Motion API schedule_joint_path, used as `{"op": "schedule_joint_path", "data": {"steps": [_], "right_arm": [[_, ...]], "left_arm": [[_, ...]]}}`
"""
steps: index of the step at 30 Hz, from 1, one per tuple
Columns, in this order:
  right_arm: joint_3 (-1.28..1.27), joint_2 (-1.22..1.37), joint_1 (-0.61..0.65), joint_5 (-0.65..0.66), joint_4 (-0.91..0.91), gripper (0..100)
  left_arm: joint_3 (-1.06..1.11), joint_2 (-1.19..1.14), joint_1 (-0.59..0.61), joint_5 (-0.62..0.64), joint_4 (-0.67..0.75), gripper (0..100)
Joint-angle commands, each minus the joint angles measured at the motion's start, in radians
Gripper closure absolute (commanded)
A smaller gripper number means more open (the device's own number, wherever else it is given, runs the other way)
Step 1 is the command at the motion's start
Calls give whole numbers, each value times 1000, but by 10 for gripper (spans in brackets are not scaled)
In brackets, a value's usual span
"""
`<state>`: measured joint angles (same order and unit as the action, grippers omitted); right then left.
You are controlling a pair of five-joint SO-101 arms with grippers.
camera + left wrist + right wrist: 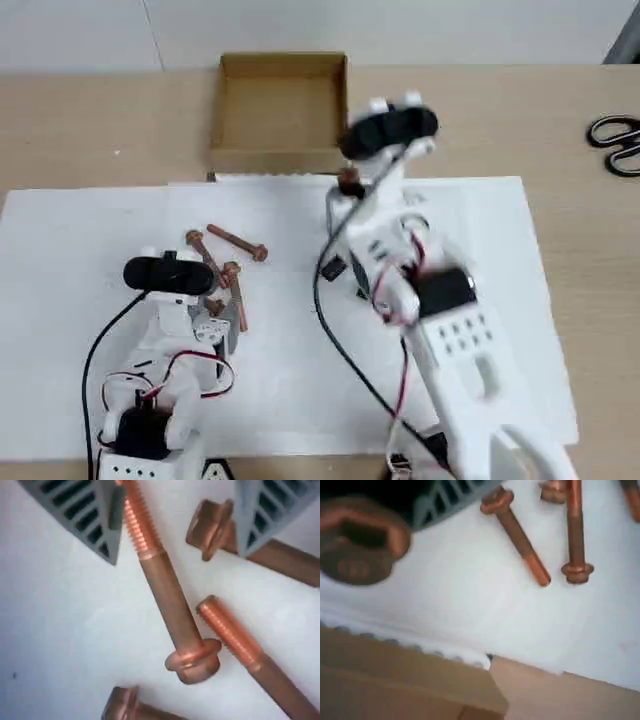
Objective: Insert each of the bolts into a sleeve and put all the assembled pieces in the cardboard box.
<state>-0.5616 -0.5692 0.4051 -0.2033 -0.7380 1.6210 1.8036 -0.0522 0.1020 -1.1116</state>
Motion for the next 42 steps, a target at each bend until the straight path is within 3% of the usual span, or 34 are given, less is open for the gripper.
{"op": "schedule_joint_path", "data": {"steps": [1,7,13,20,28,34,42], "right_arm": [[222,162,-12,68,33,996],[563,489,-18,175,33,996],[930,822,-39,241,33,996],[1275,1125,-56,298,15,995],[1502,1345,-77,442,-16,980],[1582,1440,-81,520,-35,808],[1680,1443,-77,532,-231,832]], "left_arm": [[-2,6,3,-71,23,848],[-2,6,-6,-158,23,848],[-2,6,-6,-164,23,854],[-2,6,-91,-244,18,966],[-1,6,-95,-247,17,979],[-1,6,-94,-245,17,979],[-1,6,-94,-245,17,979]]}}
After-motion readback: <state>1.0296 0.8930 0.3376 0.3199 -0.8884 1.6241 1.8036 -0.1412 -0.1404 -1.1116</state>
